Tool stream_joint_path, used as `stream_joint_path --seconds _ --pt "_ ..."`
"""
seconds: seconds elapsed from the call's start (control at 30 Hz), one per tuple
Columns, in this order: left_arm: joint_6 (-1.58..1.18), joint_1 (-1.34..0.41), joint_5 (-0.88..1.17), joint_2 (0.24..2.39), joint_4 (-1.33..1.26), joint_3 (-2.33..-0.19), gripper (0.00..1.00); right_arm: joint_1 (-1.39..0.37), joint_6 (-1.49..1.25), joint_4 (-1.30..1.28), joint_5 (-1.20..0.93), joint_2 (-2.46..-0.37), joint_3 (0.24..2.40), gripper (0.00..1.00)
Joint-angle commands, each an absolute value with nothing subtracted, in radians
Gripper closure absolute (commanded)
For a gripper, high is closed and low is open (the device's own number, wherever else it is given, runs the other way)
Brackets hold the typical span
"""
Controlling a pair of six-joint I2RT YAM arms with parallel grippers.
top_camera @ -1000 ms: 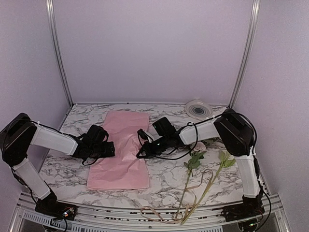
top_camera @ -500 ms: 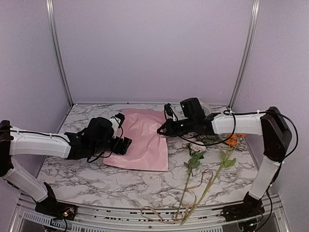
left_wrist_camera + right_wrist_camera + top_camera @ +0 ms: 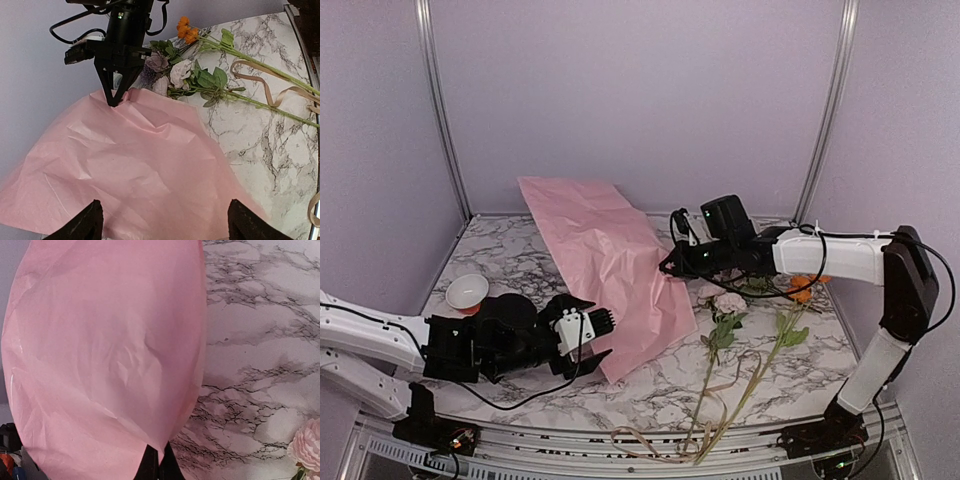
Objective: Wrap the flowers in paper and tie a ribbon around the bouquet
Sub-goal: Pass from the right arm to the left
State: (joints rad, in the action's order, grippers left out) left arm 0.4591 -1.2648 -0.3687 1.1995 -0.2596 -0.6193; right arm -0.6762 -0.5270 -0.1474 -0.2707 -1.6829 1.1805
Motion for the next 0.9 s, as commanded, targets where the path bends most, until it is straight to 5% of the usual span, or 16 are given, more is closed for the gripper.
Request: stream_joint_path --seconds 0.0,0.2,0.43,0.6,0.77,0.87 --pt "0.521 -1.27 -0.345 1.137 -0.345 -0.63 0.14 -0.68 -0.544 -0.193 -0.221 -1.635 1.213 1.0" --pt "0.419 -1.27 -0.236 1.078 -0.425 -0.633 0.1 -0.68 -0.545 -0.245 -0.204 -1.637 1.266 1.0" --pt "0.588 -1.274 -0.505 1.303 -0.496 -0.593 0.11 -0.68 -0.573 -0.237 -0.247 -1.634 1.282 1.0" --pt "0.671 -1.192 -0.544 1.336 -0.686 -0.479 0.48 -0.68 -0.576 -0.225 -0.276 -1.627 1.263 1.0" --pt "0.69 -1.167 -0.509 1.404 -0.71 -0.442 0.38 -0.68 -0.576 -0.218 -0.294 -1.628 1.26 1.0" --pt "0.709 -1.155 -0.505 1.469 -0.785 -0.44 0.44 -0.681 -0.575 -0.21 -0.305 -1.627 1.258 1.0"
